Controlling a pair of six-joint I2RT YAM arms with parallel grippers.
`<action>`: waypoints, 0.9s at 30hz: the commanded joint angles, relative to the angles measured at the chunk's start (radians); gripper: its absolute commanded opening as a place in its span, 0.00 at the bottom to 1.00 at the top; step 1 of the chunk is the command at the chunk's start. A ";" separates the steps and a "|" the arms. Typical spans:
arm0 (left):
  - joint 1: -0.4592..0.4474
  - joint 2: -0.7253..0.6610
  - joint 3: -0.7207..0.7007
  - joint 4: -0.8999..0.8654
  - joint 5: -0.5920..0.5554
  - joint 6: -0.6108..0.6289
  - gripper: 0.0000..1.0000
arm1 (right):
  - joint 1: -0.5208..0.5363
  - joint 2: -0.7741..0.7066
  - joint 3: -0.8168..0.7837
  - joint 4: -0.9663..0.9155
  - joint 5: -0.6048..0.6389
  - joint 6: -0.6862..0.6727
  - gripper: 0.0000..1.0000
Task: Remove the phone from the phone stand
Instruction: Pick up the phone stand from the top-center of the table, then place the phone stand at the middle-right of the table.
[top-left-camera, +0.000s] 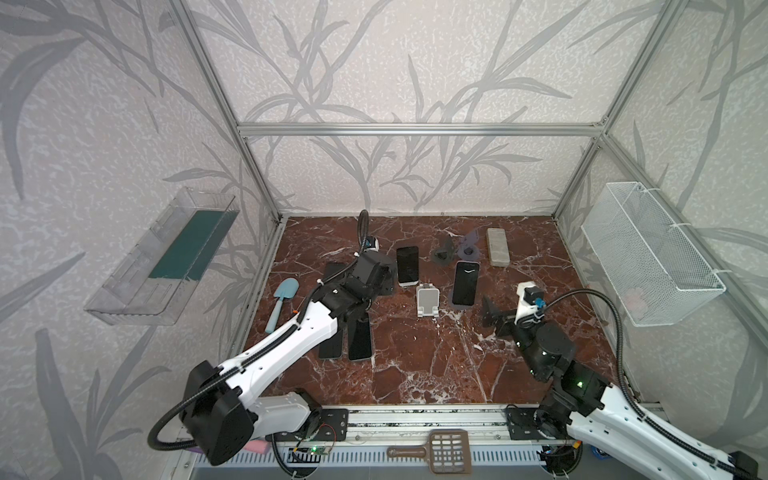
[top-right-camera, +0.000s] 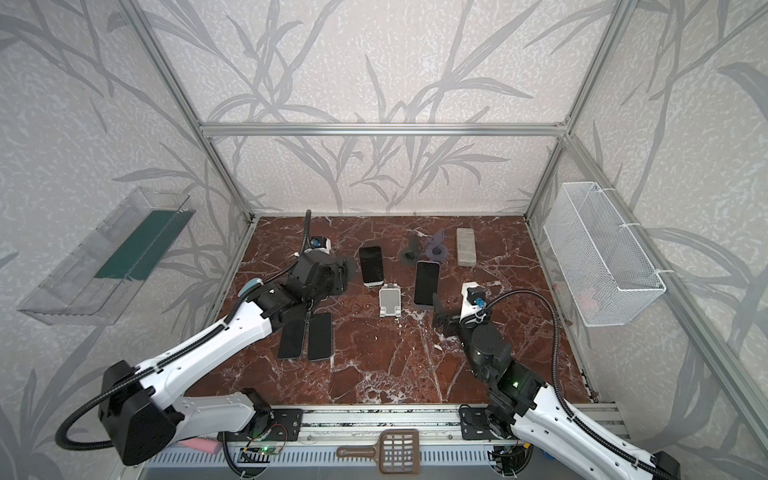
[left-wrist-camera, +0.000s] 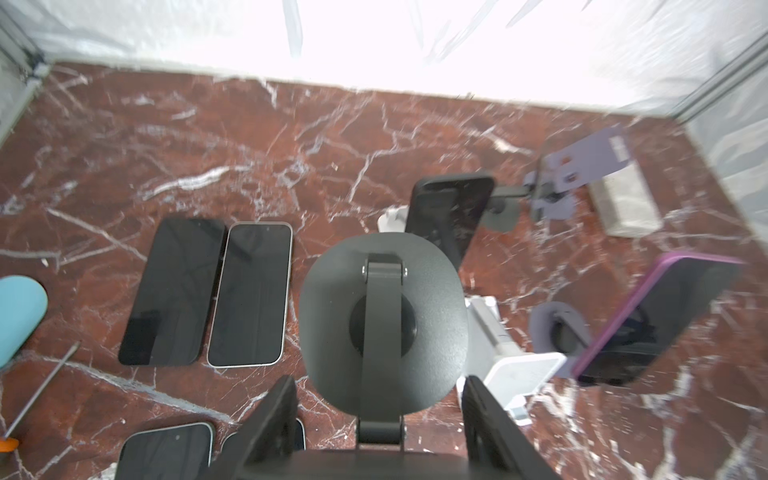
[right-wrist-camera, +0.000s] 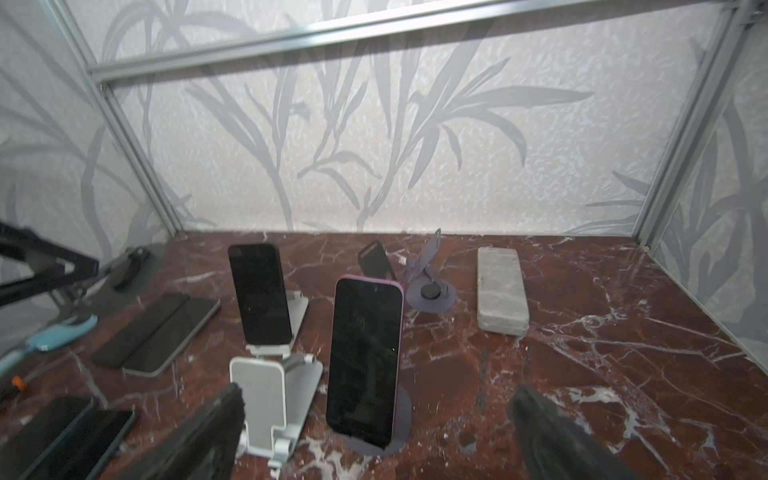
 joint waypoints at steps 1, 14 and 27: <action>-0.073 -0.032 0.050 -0.066 -0.026 0.019 0.46 | -0.119 0.002 0.115 -0.160 -0.135 0.139 0.99; -0.472 0.236 0.251 0.144 -0.060 0.060 0.46 | -0.488 0.074 0.419 -0.398 -0.336 0.259 0.99; -0.564 0.770 0.670 0.106 -0.038 0.038 0.45 | -0.563 0.018 0.512 -0.466 -0.272 0.211 0.99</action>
